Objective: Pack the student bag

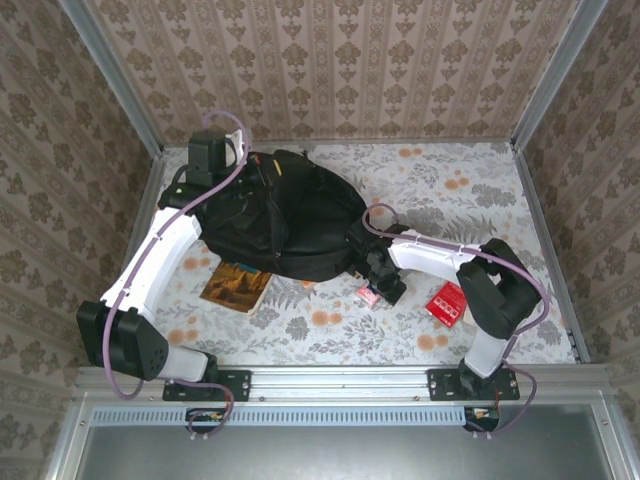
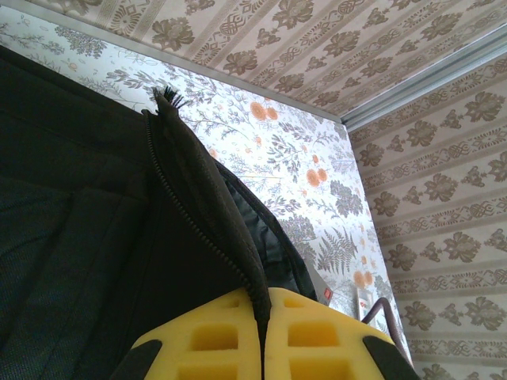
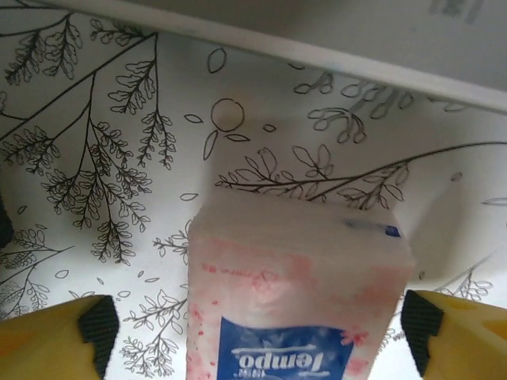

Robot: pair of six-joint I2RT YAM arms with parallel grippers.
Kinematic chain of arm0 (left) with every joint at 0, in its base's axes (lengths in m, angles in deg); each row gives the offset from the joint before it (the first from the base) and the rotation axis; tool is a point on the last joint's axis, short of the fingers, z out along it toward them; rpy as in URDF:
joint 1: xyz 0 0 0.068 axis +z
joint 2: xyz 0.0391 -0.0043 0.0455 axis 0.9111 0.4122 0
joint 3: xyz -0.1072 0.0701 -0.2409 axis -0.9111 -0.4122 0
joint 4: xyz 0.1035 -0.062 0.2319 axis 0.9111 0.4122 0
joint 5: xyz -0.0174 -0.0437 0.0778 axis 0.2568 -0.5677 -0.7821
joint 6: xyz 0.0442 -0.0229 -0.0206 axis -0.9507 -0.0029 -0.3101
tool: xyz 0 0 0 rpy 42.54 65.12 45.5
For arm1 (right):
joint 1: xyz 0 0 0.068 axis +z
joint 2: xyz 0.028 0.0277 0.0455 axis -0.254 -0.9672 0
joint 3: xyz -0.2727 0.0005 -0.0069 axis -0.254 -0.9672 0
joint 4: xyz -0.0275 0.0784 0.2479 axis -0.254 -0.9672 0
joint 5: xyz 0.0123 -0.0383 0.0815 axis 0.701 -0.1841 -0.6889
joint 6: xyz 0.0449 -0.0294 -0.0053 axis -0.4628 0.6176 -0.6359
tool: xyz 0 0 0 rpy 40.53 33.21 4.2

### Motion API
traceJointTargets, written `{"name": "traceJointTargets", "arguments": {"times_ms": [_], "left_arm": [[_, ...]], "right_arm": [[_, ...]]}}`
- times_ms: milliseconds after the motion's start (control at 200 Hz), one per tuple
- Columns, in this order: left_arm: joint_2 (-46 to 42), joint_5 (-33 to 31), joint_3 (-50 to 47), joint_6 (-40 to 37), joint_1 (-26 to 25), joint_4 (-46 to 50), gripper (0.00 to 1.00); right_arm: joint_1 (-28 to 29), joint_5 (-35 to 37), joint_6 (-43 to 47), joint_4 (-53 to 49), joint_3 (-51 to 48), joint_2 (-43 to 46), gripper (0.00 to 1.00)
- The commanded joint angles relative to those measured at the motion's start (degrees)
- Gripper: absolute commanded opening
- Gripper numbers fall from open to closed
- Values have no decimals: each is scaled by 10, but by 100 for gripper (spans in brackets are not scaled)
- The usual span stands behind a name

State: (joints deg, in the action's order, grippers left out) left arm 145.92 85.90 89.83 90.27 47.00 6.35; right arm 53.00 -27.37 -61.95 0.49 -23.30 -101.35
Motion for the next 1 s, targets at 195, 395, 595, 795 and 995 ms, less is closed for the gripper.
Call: {"name": "traceJointTargets", "arguments": {"times_ms": [195,395,595,795,995], "left_arm": [[-20,6,13,0,5,-15,0],[-23,4,11,-2,5,-14,0],[-23,2,13,-2,3,-13,0],[-23,3,26,-7,3,-3,0],[-18,15,60,-16,0,17,0]], "right_arm": [[2,36,-26,14,-32,42,63],[2,52,-21,-14,-46,102,59],[4,84,8,-52,-39,187,54],[3,66,111,-3,16,239,51],[-2,9,232,50,140,167,49]]}}
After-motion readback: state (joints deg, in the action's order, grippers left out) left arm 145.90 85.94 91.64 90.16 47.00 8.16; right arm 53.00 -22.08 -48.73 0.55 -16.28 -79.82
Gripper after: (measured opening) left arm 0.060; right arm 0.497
